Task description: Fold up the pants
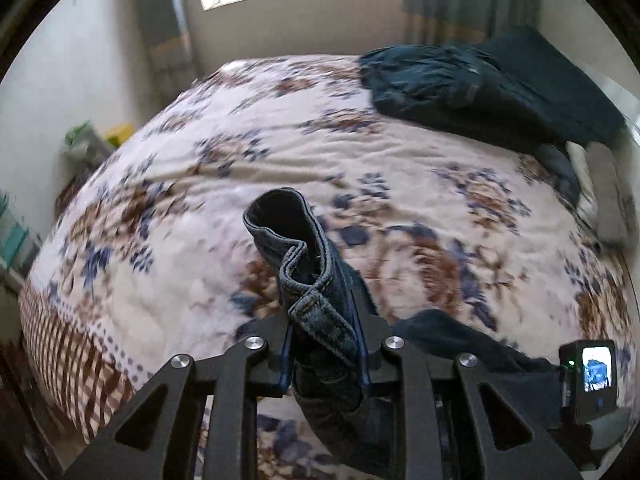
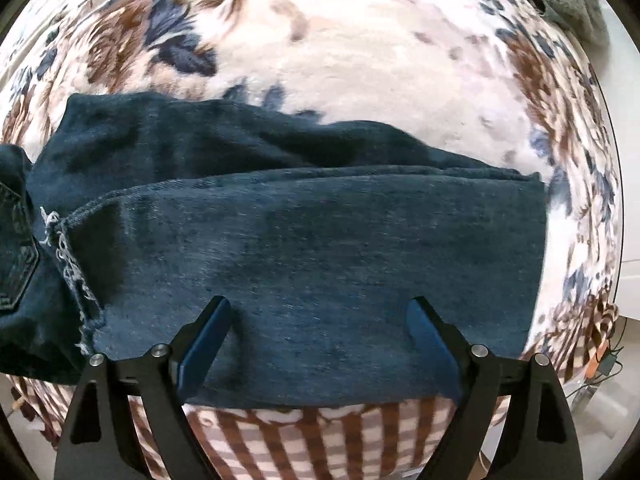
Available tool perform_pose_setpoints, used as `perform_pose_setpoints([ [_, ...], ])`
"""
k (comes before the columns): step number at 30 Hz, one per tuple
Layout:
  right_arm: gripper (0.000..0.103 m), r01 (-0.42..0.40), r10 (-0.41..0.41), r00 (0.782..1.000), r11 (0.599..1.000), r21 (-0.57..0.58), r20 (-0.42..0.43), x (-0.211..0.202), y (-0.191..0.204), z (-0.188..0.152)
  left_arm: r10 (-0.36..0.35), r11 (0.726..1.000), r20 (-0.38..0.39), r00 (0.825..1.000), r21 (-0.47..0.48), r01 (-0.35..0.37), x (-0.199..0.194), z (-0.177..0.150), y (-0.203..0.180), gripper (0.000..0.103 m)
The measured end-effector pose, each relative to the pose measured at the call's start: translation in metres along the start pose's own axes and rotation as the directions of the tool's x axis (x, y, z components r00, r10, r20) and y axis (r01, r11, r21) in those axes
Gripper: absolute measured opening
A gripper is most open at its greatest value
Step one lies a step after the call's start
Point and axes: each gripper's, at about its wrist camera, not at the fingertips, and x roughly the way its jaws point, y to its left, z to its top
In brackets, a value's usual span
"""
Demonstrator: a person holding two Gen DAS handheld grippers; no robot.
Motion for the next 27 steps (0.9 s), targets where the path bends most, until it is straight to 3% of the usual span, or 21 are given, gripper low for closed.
perform_pose_setpoints([
  [9,0.091,0.007,-0.010,0.999,0.996,0.088,0.037,-0.006,-0.113,-0.018,-0.041,0.992,-0.003,0.999,0.121,0.041,-0.017,-0.012,-0.087,0.020],
  [11,0.091,-0.025,0.021,0.999,0.994,0.110,0.033,-0.004,-0.142,-0.020,-0.053,0.989,-0.017,0.998,0.141,0.055,-0.018,-0.017,-0.108,0.020],
  [18,0.091,0.075,-0.080,0.995,0.993,0.087,0.054,-0.003,-0.232,-0.024,-0.031,0.971,-0.063,0.998,0.234,0.045,-0.011,-0.039,-0.175,0.020],
  [27,0.091,0.137,-0.144,0.988,0.983,0.121,0.056,0.021,-0.321,-0.005,-0.051,0.945,-0.105,0.993,0.318,0.082,-0.007,-0.060,-0.245,0.020],
])
